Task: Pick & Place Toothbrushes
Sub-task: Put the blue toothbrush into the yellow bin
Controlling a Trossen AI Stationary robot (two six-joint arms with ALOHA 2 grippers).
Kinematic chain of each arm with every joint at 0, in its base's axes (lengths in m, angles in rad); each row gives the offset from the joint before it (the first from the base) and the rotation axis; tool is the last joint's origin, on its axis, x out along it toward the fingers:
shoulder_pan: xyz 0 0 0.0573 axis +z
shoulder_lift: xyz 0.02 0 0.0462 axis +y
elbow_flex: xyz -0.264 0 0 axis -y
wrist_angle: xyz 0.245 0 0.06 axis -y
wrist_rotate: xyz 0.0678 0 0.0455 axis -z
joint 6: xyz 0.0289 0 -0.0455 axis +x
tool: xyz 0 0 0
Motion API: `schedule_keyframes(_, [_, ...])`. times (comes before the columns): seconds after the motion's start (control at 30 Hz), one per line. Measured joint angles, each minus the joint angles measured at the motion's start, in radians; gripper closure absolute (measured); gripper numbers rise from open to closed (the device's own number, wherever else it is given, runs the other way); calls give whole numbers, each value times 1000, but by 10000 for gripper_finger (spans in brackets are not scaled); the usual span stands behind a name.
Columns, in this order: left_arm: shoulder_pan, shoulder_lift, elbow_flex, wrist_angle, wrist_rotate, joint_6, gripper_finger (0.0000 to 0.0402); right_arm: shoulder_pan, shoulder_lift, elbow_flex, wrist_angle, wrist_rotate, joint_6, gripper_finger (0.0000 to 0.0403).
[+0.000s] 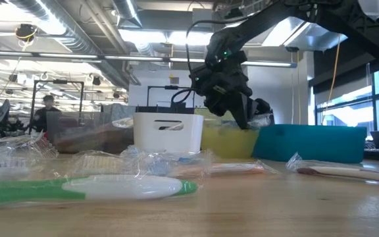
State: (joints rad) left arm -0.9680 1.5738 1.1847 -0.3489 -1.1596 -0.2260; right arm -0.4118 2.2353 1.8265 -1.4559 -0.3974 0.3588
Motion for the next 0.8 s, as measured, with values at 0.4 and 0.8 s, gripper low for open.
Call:
schedule_keyframes(0.4, [0, 0, 0, 0, 1, 0, 258, -1, 1, 148, -28, 89, -3, 311])
schedule_keyframes(0.8, [0, 0, 0, 0, 3, 0, 258, 18, -2, 320, -116, 244, 4, 299])
